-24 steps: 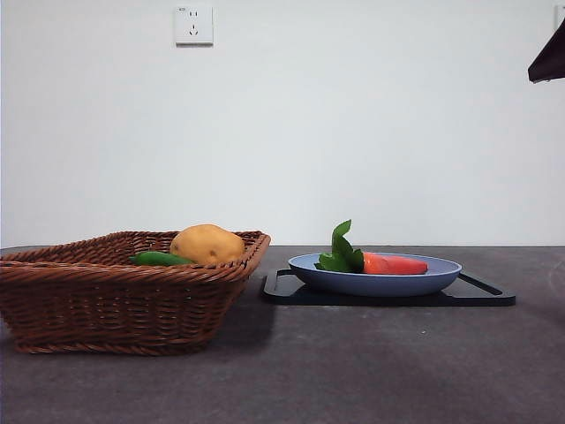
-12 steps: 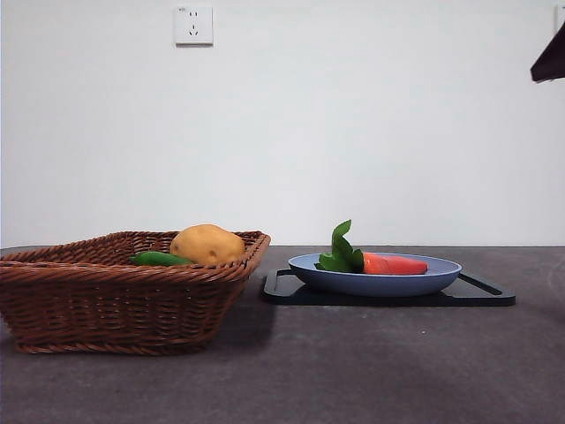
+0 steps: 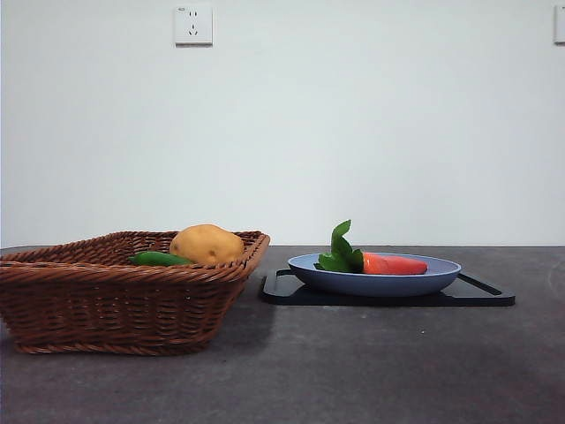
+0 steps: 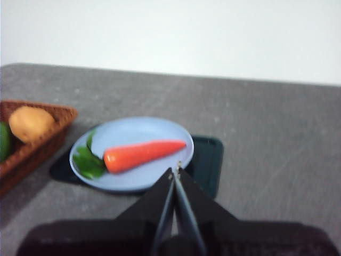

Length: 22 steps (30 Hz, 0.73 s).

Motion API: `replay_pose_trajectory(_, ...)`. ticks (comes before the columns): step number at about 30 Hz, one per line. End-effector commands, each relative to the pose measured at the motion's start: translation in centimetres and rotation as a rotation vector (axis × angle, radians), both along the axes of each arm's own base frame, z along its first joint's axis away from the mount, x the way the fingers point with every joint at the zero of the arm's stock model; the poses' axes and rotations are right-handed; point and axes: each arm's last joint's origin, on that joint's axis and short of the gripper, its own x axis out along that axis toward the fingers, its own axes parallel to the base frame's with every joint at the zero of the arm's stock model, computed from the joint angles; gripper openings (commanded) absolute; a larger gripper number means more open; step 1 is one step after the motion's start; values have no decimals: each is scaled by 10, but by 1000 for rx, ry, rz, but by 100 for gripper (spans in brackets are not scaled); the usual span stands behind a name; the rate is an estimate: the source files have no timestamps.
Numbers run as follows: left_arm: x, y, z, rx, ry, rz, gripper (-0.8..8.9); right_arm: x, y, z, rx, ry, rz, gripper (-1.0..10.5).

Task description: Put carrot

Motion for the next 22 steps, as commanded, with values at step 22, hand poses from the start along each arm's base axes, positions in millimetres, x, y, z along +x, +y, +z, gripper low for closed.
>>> replay_pose_trajectory(22, 0, 0, -2, -10, -3, 0, 8, 2, -18, -49, 41, 45, -112, 4)
